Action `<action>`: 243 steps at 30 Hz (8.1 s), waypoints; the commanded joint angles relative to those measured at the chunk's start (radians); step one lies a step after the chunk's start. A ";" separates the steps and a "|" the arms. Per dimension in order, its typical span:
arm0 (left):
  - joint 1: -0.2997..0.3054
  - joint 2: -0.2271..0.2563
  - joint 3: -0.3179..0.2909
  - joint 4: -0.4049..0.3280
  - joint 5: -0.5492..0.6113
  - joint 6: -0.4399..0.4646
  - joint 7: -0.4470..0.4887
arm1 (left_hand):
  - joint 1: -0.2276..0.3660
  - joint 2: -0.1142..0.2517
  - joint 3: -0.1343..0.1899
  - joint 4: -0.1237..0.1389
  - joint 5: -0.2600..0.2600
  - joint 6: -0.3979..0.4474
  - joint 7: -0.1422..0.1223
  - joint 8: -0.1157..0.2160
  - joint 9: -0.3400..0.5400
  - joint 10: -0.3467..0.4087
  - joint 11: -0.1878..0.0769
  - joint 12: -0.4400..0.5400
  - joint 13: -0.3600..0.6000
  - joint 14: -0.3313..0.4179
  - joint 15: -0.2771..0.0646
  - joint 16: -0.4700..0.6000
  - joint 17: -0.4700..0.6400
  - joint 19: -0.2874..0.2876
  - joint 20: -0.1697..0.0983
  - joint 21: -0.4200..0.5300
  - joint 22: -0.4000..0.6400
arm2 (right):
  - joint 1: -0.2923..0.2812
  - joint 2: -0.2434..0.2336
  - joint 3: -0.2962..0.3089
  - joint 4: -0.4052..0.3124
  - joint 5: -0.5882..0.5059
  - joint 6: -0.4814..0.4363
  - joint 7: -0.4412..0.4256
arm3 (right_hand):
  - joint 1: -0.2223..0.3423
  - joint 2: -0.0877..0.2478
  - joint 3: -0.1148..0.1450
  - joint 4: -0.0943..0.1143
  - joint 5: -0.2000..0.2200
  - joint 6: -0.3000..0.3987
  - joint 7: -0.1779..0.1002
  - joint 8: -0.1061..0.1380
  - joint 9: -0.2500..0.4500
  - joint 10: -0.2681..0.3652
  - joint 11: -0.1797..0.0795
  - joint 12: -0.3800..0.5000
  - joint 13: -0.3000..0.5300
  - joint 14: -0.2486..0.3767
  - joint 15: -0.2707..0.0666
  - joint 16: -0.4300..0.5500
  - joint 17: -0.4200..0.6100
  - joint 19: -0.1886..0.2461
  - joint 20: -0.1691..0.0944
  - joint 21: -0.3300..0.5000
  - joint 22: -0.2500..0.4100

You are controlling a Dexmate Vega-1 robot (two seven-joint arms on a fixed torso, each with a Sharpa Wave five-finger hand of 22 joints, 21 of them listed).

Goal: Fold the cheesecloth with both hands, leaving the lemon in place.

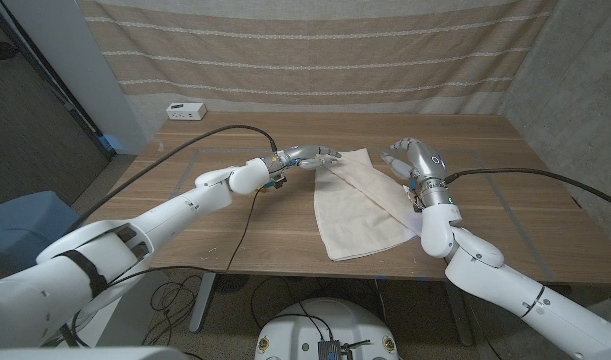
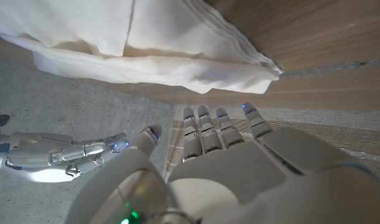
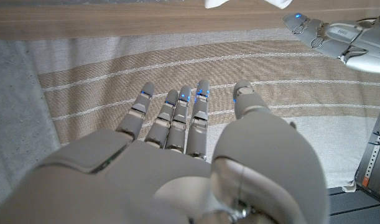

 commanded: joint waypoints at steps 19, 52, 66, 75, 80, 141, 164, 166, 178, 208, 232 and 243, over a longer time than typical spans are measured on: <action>0.042 0.022 -0.014 -0.073 -0.021 0.062 -0.032 | -0.017 0.031 0.007 0.023 -0.004 -0.004 0.003 0.008 0.001 0.009 0.000 0.009 -0.004 0.002 0.012 0.011 0.001 -0.006 0.004 0.001 0.004 | -0.323 -0.104 0.075 -0.236 -0.142 -0.228 0.022 | 0.003 -0.017 0.001 -0.001 0.005 0.001 -0.014 0.020 0.012 -0.002 -0.014 -0.003 0.004 -0.012 -0.005 -0.005 0.000 -0.008 -0.001 -0.005 0.003; 0.047 0.021 -0.015 -0.094 -0.017 0.079 -0.031 | -0.023 0.030 0.018 0.037 -0.005 -0.008 0.000 0.010 0.000 0.007 0.002 0.011 -0.007 0.000 0.009 0.010 -0.002 -0.007 0.005 0.001 0.004 | -0.268 -0.089 -0.081 -0.184 -0.288 -0.350 0.134 | 0.010 -0.060 -0.009 -0.010 0.024 0.017 -0.031 0.040 0.018 -0.006 -0.034 -0.008 0.009 -0.016 -0.018 -0.007 -0.004 -0.010 -0.007 -0.008 0.003; 0.037 0.014 -0.010 -0.080 -0.017 0.074 -0.034 | -0.023 0.029 0.025 0.041 -0.005 -0.008 0.001 0.011 0.000 0.004 0.000 0.011 -0.009 0.000 0.009 0.010 -0.004 -0.007 0.004 0.001 0.004 | -0.207 -0.073 -0.161 -0.103 -0.371 -0.399 0.167 | 0.022 -0.078 -0.007 -0.013 0.037 -0.001 -0.038 0.036 0.016 -0.015 -0.039 -0.013 0.010 -0.015 -0.028 -0.010 -0.008 -0.006 -0.010 -0.008 0.003; 0.029 0.007 -0.007 -0.066 -0.018 0.070 -0.037 | -0.023 0.028 0.028 0.042 -0.005 -0.009 0.002 0.011 0.000 0.003 0.000 0.011 -0.009 0.000 0.010 0.010 -0.005 -0.008 0.004 0.002 0.004 | -0.164 -0.043 -0.217 -0.025 -0.461 -0.449 0.166 | 0.141 -0.082 0.037 -0.034 0.086 0.007 -0.062 0.052 0.021 -0.009 -0.066 -0.017 0.009 0.003 -0.055 -0.008 -0.019 0.020 -0.028 -0.002 0.001; 0.023 0.002 -0.004 -0.054 -0.019 0.066 -0.037 | -0.023 0.027 0.030 0.043 -0.005 -0.010 0.001 0.011 0.000 0.003 0.001 0.011 -0.010 -0.001 0.010 0.009 -0.005 -0.008 0.004 0.002 0.004 | -0.153 -0.025 -0.226 0.023 -0.482 -0.455 0.138 | 0.250 -0.066 0.087 -0.033 0.112 0.085 -0.084 0.086 0.014 0.038 -0.109 -0.007 0.002 0.054 -0.093 0.005 -0.024 0.063 -0.057 0.009 -0.001; 0.123 0.045 -0.116 -0.108 -0.090 -0.044 0.080 | -0.015 -0.014 0.014 -0.004 -0.009 -0.228 -0.080 -0.002 -0.003 -0.157 0.012 -0.005 -0.012 -0.034 0.012 0.003 -0.008 -0.029 0.004 -0.004 0.003 | -0.316 0.001 0.260 -0.181 0.260 0.391 0.134 | 0.284 -0.008 0.205 -0.005 0.047 0.413 0.061 0.279 0.095 0.249 -0.107 0.090 0.018 0.133 -0.116 -0.025 -0.052 0.044 -0.055 -0.018 -0.003; 0.111 0.037 -0.124 -0.067 -0.091 -0.086 0.086 | -0.016 -0.019 0.009 -0.012 -0.009 -0.238 -0.084 0.001 -0.004 -0.162 0.010 -0.001 -0.012 -0.036 0.014 0.005 -0.008 -0.034 0.005 -0.005 0.004 | -0.270 -0.175 0.322 -0.240 0.374 0.456 0.460 | 0.256 -0.019 0.253 0.001 0.119 0.399 0.066 0.332 0.155 0.206 -0.081 0.082 0.030 0.071 -0.093 -0.036 -0.044 0.028 -0.042 -0.024 -0.002; 0.110 0.038 -0.125 -0.065 -0.090 -0.087 0.088 | -0.017 -0.020 0.009 -0.012 -0.009 -0.239 -0.082 0.001 -0.004 -0.162 0.010 0.000 -0.012 -0.036 0.015 0.005 -0.008 -0.034 0.005 -0.005 0.004 | -0.269 -0.181 0.321 -0.249 0.377 0.448 0.473 | 0.255 -0.020 0.255 0.001 0.122 0.398 0.067 0.334 0.157 0.204 -0.081 0.081 0.030 0.069 -0.090 -0.035 -0.044 0.028 -0.041 -0.024 -0.002; 0.107 0.036 -0.126 -0.054 -0.090 -0.099 0.093 | -0.018 -0.020 0.008 -0.014 -0.008 -0.241 -0.084 0.003 -0.004 -0.165 0.010 0.001 -0.012 -0.037 0.015 0.005 -0.008 -0.034 0.005 -0.005 0.004 | -0.217 -0.168 0.230 -0.267 0.348 0.391 0.511 | 0.246 -0.031 0.272 -0.001 0.139 0.382 0.073 0.347 0.176 0.191 -0.070 0.080 0.034 0.050 -0.079 -0.034 -0.040 0.026 -0.040 -0.024 -0.002; 0.136 0.055 -0.139 -0.107 -0.087 -0.080 0.092 | -0.020 -0.016 0.009 -0.018 -0.006 -0.249 -0.087 0.005 -0.004 -0.166 0.010 0.006 -0.013 -0.037 0.013 0.007 -0.008 -0.034 0.005 -0.004 0.005 | -0.018 -0.308 0.137 -0.210 0.670 0.322 0.799 | -0.379 -0.177 0.050 0.197 0.031 0.104 0.102 0.196 0.029 -0.074 0.090 -0.014 0.015 -0.206 0.135 -0.010 0.027 -0.311 0.065 -0.033 0.011; 0.306 0.123 -0.229 -0.378 0.024 0.243 0.261 | 0.025 -0.009 0.023 -0.075 0.003 -0.227 -0.082 0.018 -0.006 -0.147 -0.006 0.019 -0.015 -0.001 0.000 0.019 -0.009 0.006 -0.004 0.011 0.001 | -0.226 -0.070 0.259 0.019 0.595 0.804 0.431 | -0.245 -0.037 0.103 0.051 0.002 -0.324 -0.021 -0.011 -0.008 -0.195 0.073 -0.098 -0.016 -0.157 0.092 0.013 -0.003 -0.116 0.040 0.027 0.002; 0.374 0.115 -0.282 -0.412 -0.086 0.312 0.335 | 0.066 -0.042 -0.004 -0.147 -0.006 -0.165 -0.053 0.031 -0.005 -0.080 0.007 0.040 -0.014 0.050 -0.015 0.029 -0.004 0.053 -0.016 0.027 -0.002 | -0.229 0.016 0.288 0.061 0.526 0.888 0.366 | -0.251 -0.045 0.095 0.042 0.000 -0.318 -0.022 -0.008 -0.009 -0.182 0.071 -0.100 -0.020 -0.152 0.081 0.014 -0.008 -0.087 0.018 0.034 0.001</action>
